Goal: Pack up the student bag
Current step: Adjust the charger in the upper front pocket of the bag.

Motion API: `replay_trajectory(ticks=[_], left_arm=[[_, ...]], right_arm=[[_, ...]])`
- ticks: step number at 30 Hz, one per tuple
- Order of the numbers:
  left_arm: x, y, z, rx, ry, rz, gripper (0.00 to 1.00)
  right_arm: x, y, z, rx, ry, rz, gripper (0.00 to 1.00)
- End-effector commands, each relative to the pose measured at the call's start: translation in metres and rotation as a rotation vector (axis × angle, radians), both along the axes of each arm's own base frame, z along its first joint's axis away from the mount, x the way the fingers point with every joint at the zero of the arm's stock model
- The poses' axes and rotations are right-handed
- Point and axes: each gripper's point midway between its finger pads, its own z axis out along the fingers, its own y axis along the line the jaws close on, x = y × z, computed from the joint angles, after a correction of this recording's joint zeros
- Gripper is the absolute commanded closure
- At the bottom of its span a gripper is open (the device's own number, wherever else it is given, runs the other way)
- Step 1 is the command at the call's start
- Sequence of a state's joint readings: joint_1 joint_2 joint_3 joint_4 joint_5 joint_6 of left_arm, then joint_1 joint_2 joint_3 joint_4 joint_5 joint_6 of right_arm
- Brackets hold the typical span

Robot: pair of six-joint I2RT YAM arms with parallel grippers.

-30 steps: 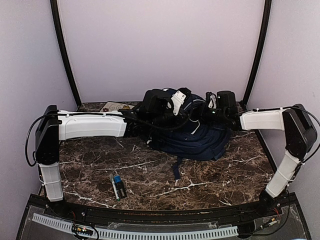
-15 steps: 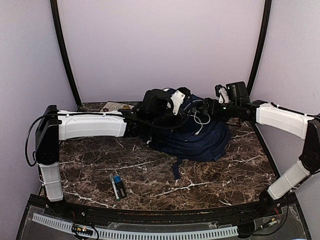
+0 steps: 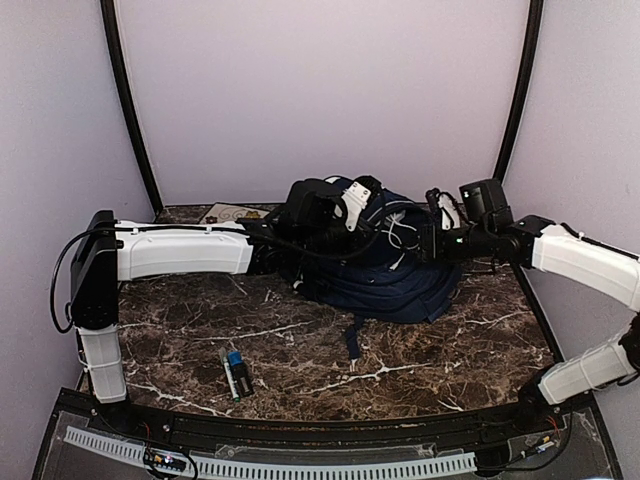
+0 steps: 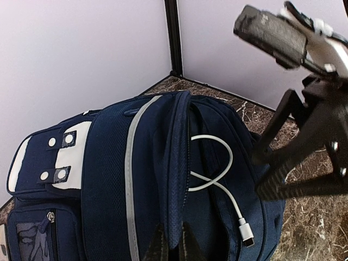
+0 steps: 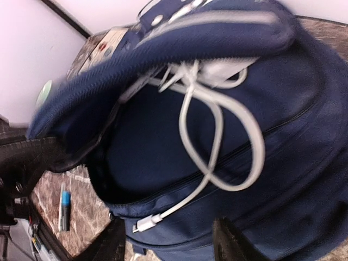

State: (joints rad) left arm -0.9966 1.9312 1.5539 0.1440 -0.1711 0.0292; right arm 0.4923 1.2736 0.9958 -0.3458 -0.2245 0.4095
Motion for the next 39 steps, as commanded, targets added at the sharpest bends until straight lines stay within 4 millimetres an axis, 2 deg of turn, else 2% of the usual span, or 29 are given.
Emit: replay_trajectory(ticks=[1,4,7,13,16,19,20,25,29,34,39], left_arm=[[-0.002,0.006,0.036,-0.062,-0.031,-0.004,1.0],[-0.003,0.006,0.035,-0.059,-0.026,-0.005,1.0],[-0.004,0.006,0.034,-0.062,-0.023,-0.008,1.0],[-0.005,0.005,0.034,-0.063,-0.021,-0.016,1.0],[-0.005,0.005,0.035,-0.062,-0.023,-0.018,1.0],[-0.006,0.005,0.034,-0.059,-0.023,-0.022,1.0],[-0.006,0.005,0.034,-0.059,-0.022,-0.022,1.0],[-0.006,0.008,0.032,-0.048,-0.027,-0.019,1.0],[-0.007,0.008,0.029,-0.039,-0.032,-0.021,1.0],[-0.01,0.003,0.03,-0.064,-0.017,-0.048,1.0],[-0.01,0.004,0.027,-0.067,-0.002,-0.044,1.0]], right_arm=[[0.003,0.02,-0.012,0.132,0.043,-0.029,0.57],[0.01,0.023,-0.011,0.192,0.034,-0.079,0.66],[0.013,0.029,-0.023,0.203,0.07,-0.077,0.72],[0.014,0.04,-0.045,0.227,0.145,-0.05,0.75],[0.015,0.045,-0.047,0.242,0.154,-0.034,0.78],[0.017,0.052,-0.037,0.285,0.133,-0.006,0.9],[0.017,0.054,-0.035,0.291,0.13,0.002,1.0],[0.016,0.054,-0.031,0.268,0.135,0.02,1.0],[0.017,0.045,-0.019,0.264,0.093,-0.003,1.0],[0.035,0.036,-0.023,0.271,0.075,-0.038,1.0],[0.059,0.041,-0.02,0.276,0.037,-0.022,0.99]])
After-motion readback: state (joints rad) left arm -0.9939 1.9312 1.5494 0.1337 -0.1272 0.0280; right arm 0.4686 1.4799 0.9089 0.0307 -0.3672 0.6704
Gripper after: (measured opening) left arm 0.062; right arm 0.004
